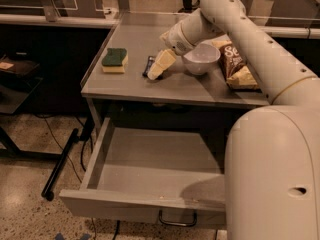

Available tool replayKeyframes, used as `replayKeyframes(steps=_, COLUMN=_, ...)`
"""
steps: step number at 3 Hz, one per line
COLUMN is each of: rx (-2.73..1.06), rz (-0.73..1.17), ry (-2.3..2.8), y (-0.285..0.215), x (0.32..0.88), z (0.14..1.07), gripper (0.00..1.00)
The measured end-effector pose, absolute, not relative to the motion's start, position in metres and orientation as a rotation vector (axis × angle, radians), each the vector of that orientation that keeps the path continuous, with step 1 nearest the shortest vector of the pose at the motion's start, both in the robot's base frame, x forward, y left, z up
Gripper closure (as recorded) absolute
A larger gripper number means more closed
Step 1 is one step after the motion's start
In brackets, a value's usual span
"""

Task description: Place rxbar blueberry into top drawer

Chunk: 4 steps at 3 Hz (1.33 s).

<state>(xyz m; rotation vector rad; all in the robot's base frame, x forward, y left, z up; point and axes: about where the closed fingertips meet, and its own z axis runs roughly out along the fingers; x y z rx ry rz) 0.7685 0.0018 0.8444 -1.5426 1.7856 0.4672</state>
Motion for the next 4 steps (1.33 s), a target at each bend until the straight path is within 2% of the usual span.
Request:
replayKeyframes(steps=3, rx=-1.569, rz=0.52, ry=1.801, y=0.007, x=0.78, z=0.821, gripper=0.0)
replayKeyframes(steps=4, rx=-1.569, rz=0.52, ry=1.801, y=0.007, x=0.78, z=0.821, gripper=0.18)
